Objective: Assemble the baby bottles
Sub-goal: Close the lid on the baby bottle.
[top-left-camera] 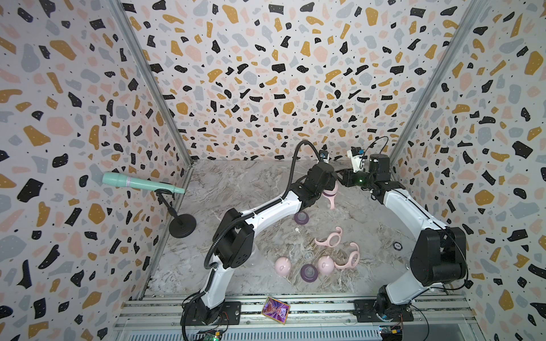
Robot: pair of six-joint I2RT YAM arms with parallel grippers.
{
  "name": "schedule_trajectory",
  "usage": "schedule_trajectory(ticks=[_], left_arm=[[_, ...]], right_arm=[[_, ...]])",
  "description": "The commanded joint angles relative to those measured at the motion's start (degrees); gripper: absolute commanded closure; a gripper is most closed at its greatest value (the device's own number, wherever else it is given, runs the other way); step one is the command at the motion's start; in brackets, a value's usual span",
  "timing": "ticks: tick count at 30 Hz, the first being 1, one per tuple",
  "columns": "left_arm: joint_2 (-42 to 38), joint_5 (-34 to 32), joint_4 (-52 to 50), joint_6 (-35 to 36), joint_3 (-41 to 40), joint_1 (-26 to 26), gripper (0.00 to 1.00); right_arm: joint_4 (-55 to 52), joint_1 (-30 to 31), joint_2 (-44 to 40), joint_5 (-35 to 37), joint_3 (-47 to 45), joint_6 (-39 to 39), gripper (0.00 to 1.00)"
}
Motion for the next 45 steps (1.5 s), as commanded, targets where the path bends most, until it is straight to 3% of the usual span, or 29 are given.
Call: schedule_trajectory(ticks=[1, 10, 20, 30, 45], left_arm=[[1.71, -2.99, -2.67, -1.75, 4.16, -0.39, 0.4], [4.21, -3.8, -4.47, -2.75, 6.19, -0.6, 0.47], [4.16, -0.72, -3.25, -3.51, 3.16, -1.04, 0.5], [4.19, 0.77, -1.46, -5.21, 0.15, -1.2, 0.54], [6.58, 4.63, 1.05, -7.15, -3.76, -2.03, 0.69]], right_arm=[[2.5, 0.92, -0.42, 0.86, -0.21, 0.35, 0.6], [2.82, 3.55, 1.13, 4.4, -1.24, -0.42, 0.65], [4.04, 5.6, 0.89, 7.28, -4.17, -0.08, 0.71], [4.56, 7.17, 1.42, 10.62, -7.65, -0.27, 0.71], [7.05, 8.71, 0.54, 12.33, -16.99, 2.2, 0.69]])
